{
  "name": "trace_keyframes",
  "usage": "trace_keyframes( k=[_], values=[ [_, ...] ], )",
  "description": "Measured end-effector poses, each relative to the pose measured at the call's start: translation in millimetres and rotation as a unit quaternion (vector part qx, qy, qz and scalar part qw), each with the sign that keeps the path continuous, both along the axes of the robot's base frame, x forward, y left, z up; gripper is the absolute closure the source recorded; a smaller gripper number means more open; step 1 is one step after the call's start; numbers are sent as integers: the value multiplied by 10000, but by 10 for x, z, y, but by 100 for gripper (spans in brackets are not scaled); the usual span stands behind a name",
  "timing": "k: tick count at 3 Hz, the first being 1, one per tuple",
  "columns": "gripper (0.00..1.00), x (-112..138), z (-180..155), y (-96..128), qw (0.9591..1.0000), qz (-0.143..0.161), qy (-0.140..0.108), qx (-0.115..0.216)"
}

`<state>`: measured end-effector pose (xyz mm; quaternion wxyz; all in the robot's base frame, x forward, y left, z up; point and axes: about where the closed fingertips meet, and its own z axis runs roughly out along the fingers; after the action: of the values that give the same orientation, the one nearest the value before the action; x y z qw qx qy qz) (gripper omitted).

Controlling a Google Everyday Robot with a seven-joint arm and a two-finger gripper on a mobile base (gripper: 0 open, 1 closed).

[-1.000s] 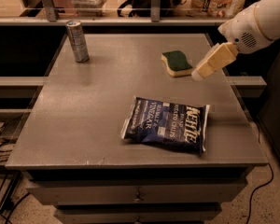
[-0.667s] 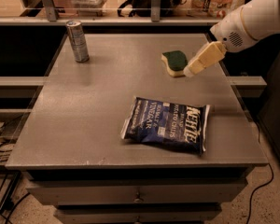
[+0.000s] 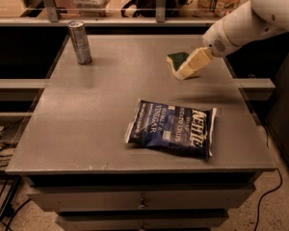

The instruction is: Pick sponge

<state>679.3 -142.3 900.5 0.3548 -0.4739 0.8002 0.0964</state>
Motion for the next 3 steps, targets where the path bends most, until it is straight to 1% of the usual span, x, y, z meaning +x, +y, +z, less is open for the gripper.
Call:
trace_keyframes(
  k=[1, 2, 3],
  values=[
    [0, 208, -178, 6, 9998, -153, 8, 109],
    [0, 345, -333, 23, 9993, -257, 70, 244],
    [15, 419, -463, 63, 9987, -307, 177, 376]
  ],
)
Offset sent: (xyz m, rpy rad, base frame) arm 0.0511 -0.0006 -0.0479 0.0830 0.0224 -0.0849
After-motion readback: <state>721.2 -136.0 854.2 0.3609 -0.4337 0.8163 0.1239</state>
